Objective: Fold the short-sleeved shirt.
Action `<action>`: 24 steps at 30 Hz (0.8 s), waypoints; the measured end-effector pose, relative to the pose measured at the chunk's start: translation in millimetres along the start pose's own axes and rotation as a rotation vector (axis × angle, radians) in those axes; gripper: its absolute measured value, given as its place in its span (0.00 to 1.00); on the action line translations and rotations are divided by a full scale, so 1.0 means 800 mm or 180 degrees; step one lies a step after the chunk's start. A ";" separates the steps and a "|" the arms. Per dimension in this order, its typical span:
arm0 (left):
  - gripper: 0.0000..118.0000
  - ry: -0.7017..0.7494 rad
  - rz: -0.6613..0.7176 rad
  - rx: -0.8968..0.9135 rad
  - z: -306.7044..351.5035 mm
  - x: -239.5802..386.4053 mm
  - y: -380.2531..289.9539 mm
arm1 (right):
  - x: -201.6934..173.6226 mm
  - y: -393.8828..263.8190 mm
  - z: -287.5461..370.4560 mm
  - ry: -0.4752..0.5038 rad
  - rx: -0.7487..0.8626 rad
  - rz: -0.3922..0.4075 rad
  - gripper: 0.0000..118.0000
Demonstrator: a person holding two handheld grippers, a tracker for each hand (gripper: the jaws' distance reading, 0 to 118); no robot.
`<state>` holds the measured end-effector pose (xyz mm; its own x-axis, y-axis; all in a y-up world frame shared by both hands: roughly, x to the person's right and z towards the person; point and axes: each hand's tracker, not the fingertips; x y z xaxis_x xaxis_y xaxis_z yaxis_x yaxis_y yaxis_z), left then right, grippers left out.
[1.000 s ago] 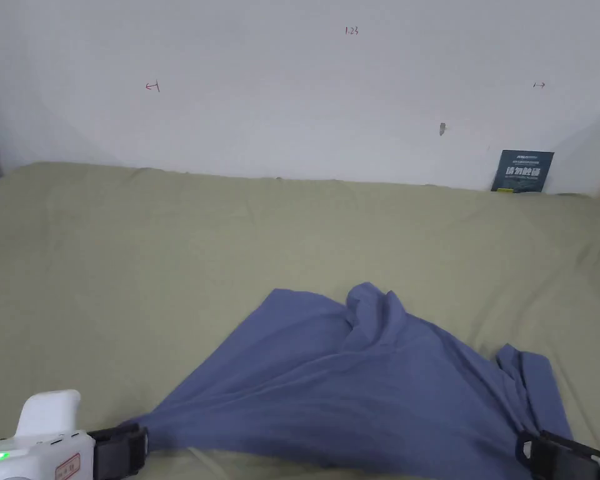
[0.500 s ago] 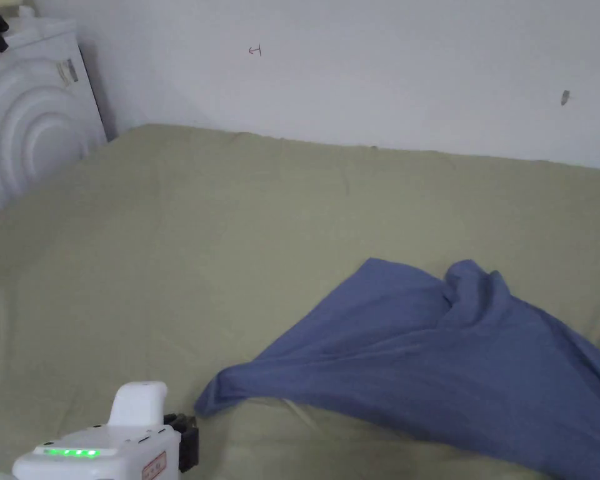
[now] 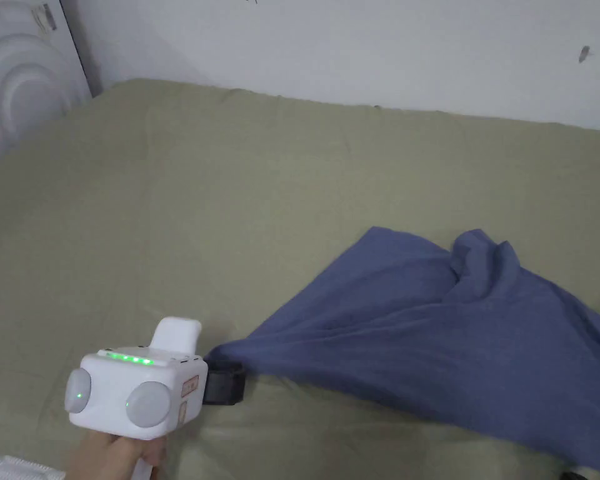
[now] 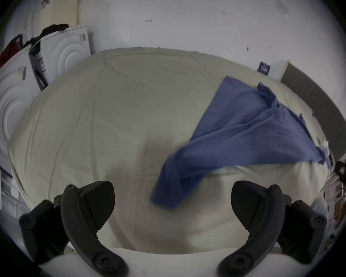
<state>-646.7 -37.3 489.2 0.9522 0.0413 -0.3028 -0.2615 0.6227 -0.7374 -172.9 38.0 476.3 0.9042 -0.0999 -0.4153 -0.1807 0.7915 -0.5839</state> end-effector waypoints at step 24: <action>0.05 -0.0194 0.0137 -0.0021 0.002 0.005 -0.005 | 0.055 0.008 -0.038 -0.0091 -0.0182 -0.0343 0.00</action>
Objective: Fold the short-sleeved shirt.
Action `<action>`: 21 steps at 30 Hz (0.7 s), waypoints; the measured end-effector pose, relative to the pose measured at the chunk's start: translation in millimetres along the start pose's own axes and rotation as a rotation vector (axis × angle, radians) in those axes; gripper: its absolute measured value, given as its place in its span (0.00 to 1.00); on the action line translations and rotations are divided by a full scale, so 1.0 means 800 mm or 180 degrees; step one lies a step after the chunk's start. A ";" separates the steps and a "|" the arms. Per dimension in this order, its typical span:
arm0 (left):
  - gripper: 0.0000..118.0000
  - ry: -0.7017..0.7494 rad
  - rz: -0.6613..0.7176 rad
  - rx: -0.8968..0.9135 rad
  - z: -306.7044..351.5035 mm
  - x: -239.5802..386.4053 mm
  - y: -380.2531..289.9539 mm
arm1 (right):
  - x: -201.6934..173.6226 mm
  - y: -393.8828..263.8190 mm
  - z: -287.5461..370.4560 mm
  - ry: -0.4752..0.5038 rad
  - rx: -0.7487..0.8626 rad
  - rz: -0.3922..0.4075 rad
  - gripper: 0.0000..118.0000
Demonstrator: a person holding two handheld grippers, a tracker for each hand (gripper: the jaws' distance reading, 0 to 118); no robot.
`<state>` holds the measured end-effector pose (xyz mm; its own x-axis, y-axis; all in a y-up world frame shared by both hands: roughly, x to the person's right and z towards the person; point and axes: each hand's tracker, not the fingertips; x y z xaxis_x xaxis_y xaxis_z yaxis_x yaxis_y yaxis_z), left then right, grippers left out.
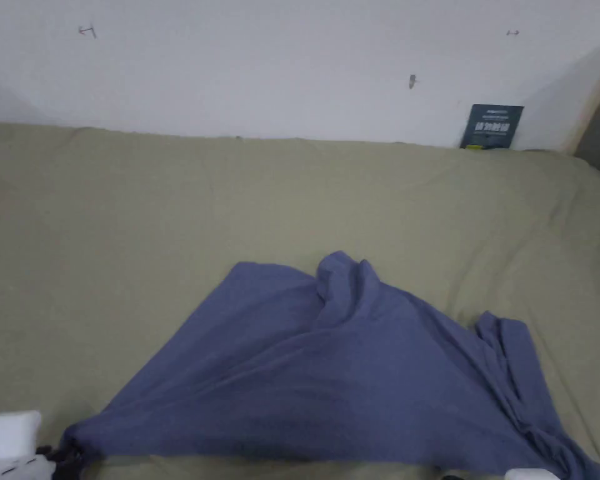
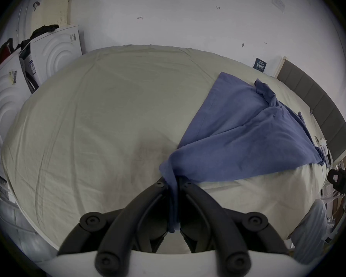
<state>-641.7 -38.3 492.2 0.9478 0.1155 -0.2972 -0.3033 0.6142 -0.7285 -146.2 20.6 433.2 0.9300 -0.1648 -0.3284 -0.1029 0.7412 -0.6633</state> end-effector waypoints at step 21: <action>0.06 -0.0079 0.0221 -0.0126 -0.002 0.011 0.007 | 0.094 0.288 -0.395 -0.0435 -0.0945 0.0455 0.95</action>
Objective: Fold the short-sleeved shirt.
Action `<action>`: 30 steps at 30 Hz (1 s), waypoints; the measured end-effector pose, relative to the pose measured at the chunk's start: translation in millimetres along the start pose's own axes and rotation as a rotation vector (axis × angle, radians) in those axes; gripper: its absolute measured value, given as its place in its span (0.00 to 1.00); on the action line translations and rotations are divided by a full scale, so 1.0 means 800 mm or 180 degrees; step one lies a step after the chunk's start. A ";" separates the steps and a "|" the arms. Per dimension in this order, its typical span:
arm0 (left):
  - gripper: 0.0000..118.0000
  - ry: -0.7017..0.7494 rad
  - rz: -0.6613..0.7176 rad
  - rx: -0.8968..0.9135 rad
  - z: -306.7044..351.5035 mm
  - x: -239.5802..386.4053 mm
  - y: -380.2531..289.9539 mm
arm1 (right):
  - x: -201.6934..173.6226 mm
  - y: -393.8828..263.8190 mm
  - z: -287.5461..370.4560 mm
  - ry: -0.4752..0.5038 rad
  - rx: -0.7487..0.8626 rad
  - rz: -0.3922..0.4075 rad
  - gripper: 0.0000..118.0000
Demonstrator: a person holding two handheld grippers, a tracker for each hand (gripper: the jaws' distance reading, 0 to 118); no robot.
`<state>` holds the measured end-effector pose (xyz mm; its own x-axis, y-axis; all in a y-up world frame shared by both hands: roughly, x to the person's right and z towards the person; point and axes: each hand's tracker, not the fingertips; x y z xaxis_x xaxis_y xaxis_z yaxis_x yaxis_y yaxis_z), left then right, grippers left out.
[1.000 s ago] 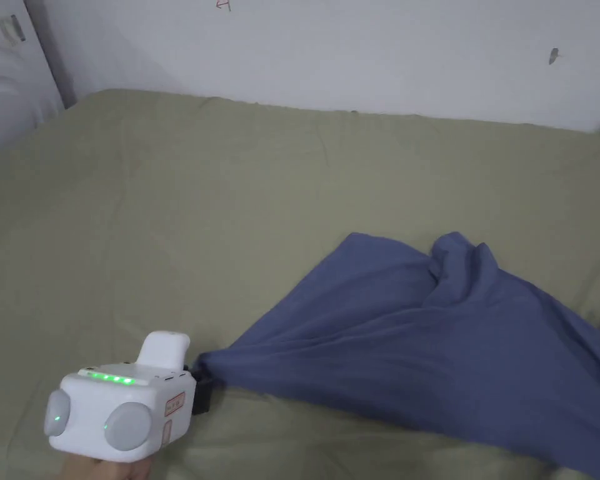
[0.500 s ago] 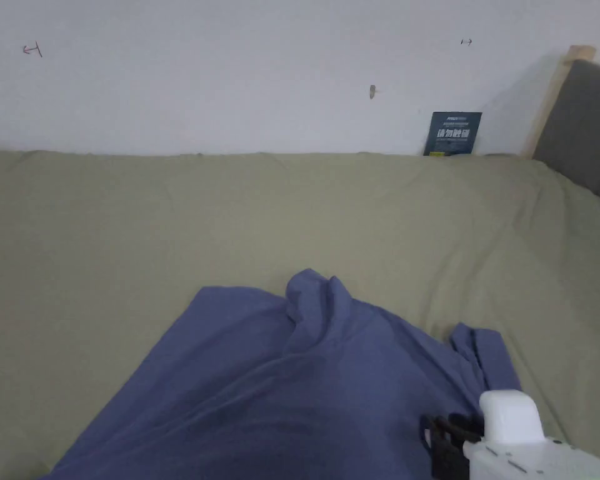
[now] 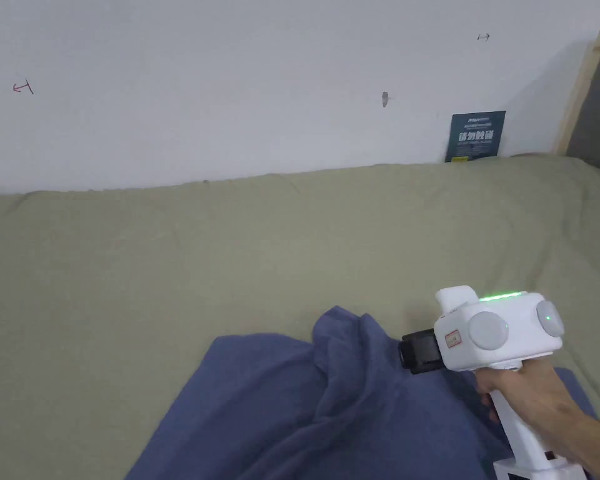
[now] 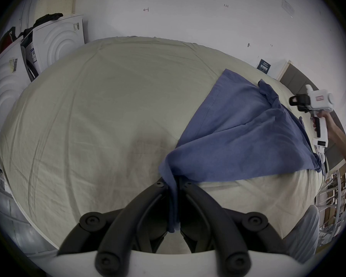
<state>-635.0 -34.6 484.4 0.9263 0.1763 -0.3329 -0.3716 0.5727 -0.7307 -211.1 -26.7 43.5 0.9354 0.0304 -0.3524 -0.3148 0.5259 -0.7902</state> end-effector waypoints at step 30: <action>0.06 0.0019 -0.0070 0.0869 0.133 0.068 0.133 | 0.050 -0.061 0.406 0.0034 0.1418 0.0325 0.02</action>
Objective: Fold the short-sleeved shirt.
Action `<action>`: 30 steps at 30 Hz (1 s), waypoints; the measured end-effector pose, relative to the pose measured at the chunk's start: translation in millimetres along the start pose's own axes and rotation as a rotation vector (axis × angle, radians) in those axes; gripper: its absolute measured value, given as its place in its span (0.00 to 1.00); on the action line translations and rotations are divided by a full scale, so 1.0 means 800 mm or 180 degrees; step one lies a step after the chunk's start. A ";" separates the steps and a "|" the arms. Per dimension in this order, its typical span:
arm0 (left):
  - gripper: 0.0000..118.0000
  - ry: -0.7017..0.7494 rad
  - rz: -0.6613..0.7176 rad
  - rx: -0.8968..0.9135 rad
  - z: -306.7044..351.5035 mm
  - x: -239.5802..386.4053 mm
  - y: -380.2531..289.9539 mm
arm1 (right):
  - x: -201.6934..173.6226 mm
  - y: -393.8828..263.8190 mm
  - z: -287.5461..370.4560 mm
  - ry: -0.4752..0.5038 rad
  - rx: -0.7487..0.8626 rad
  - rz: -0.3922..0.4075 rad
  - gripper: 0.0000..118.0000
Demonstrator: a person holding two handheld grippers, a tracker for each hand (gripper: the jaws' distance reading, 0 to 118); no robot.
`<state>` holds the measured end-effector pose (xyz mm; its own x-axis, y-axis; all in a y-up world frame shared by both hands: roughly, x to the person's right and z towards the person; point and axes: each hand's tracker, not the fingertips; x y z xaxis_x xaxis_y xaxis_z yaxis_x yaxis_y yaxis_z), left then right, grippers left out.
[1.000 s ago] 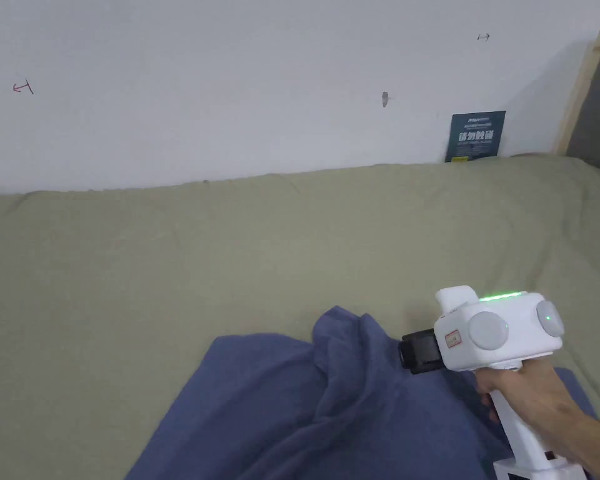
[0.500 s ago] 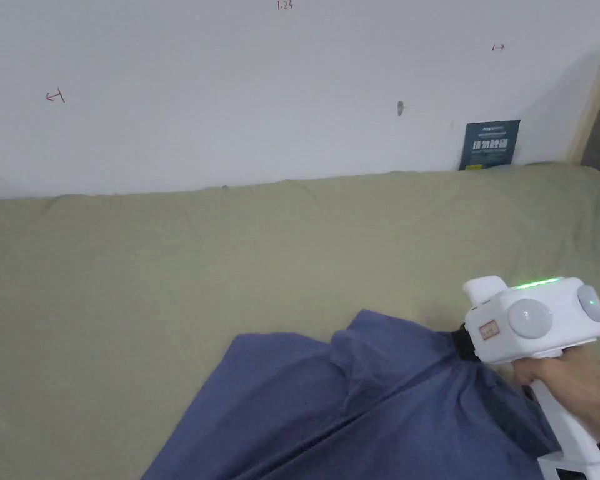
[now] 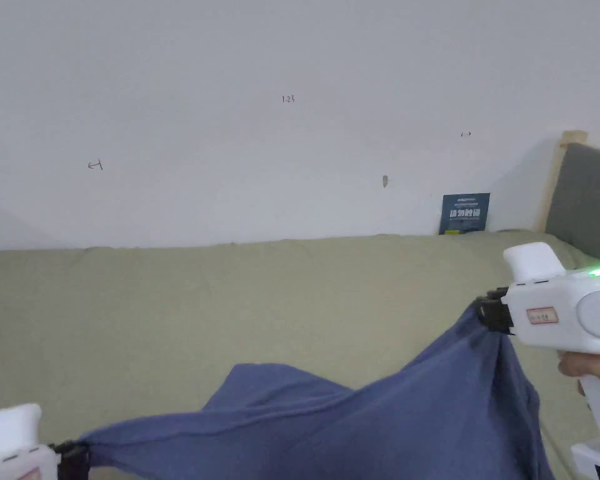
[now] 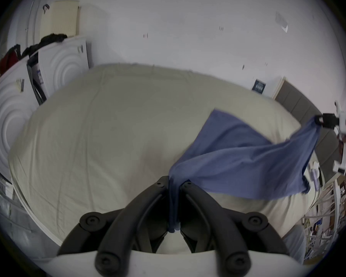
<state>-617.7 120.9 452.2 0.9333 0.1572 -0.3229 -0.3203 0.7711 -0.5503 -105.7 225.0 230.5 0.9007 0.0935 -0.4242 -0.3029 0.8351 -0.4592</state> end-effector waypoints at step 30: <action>0.06 0.0480 -0.0126 0.0849 0.150 0.069 0.296 | 0.056 0.202 0.170 -0.0361 0.1031 -0.0477 0.02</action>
<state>-622.4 386.2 396.4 0.9031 0.0459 -0.4270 -0.2116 0.9127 -0.3496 -71.7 438.0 243.6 0.9619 0.0014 -0.2735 -0.0671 0.9706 -0.2313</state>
